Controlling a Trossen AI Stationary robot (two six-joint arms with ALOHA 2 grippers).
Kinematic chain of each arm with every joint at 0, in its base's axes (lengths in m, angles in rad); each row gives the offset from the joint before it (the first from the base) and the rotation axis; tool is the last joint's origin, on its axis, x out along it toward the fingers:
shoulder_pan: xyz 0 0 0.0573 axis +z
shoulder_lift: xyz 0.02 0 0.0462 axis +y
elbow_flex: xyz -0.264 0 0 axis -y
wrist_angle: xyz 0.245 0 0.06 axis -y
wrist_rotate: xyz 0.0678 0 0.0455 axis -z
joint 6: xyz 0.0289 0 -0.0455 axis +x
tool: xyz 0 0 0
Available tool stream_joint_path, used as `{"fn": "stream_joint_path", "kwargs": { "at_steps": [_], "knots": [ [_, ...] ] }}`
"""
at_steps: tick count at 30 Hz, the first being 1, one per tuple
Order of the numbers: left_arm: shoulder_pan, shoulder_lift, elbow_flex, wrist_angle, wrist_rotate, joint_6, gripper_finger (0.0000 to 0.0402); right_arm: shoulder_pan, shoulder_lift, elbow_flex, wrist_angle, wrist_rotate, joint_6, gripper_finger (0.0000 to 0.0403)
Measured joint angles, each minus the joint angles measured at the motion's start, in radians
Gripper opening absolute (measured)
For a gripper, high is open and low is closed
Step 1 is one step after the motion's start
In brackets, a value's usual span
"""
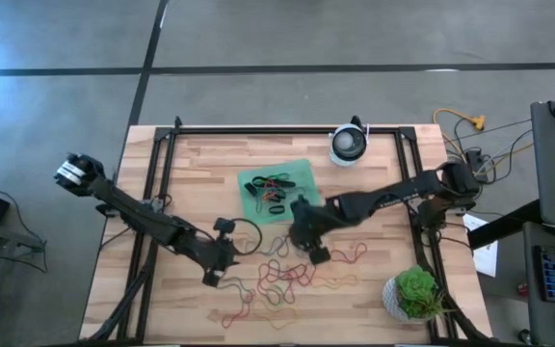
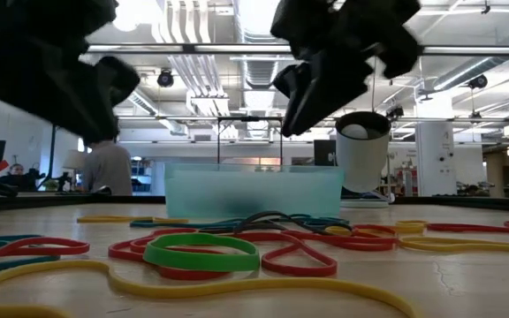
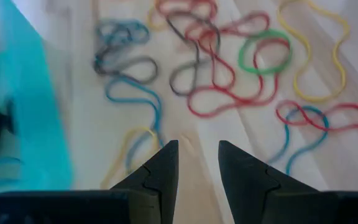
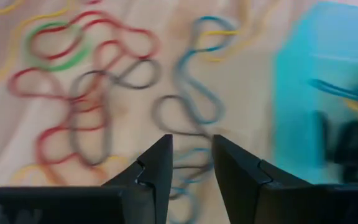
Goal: Pick and place rubber bands into bin
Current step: Put the red rubber band into the green bin
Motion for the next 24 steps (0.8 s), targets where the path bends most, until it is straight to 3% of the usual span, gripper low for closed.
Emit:
{"fn": "stream_joint_path", "kwargs": {
  "at_steps": [13, 18, 24],
  "knots": [
    [-0.001, 0.173, 0.036, 0.033, 0.164, -0.121, 0.0099, 0.191, 0.0, -0.076, 0.091, 0.004, 0.097, 0.0078],
    [-0.002, 0.241, 0.038, 0.135, 0.259, -0.113, 0.0099, 0.218, 0.0, -0.097, 0.109, 0.004, 0.101, 0.0071],
    [-0.011, 0.29, 0.047, 0.171, 0.268, -0.114, 0.0099, 0.218, -0.002, -0.098, 0.109, 0.007, 0.13, 0.0073]
  ]
}}
